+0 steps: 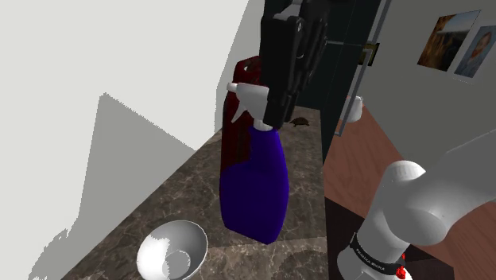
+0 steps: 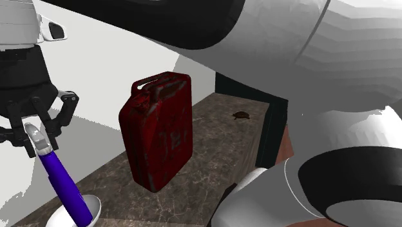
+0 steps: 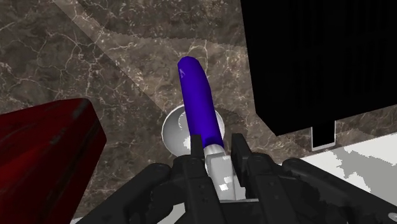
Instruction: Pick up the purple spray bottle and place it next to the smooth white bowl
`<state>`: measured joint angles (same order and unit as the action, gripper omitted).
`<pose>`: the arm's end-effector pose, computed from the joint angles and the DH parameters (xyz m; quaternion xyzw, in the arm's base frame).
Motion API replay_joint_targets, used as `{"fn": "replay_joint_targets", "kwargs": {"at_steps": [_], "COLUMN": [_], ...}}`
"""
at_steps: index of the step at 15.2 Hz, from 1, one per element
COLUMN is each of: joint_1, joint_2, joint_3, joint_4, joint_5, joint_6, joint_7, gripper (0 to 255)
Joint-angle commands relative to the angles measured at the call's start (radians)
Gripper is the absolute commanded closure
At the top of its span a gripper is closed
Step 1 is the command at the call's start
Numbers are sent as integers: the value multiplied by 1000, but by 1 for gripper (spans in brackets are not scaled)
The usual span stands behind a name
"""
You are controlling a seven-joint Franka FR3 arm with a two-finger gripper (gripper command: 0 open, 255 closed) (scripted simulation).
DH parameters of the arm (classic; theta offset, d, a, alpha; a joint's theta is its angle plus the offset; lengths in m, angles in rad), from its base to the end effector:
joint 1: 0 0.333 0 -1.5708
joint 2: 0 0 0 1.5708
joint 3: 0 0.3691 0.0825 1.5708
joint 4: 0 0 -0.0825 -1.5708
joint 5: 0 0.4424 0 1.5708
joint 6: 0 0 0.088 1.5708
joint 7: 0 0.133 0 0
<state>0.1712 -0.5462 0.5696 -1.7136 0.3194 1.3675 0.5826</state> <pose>0.2016 0.3870 0.7750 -0.9938 -0.0948 -0.0381 0.0430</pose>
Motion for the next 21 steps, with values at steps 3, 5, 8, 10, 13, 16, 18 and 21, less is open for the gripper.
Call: {"fn": "replay_joint_targets", "kwargs": {"at_steps": [3,5,8,10,13,16,18,21], "joint_1": [10,15,22,26,32,38,42,48], "joint_2": [-35,-51,-72,-86,-104,-120,-130,-142], "joint_3": [-3,-3,-2,0,3,8,12,19], "joint_4": [-81,-121,-178,-215,-268,-319,-352,-400], "joint_5": [13,19,28,34,43,52,58,68], "joint_6": [48,72,108,132,168,203,227,262], "joint_7": [-13,-19,-28,-33,-41,-47,-52,-58], "gripper": [255,255,255,255,255,255,255,255]}}
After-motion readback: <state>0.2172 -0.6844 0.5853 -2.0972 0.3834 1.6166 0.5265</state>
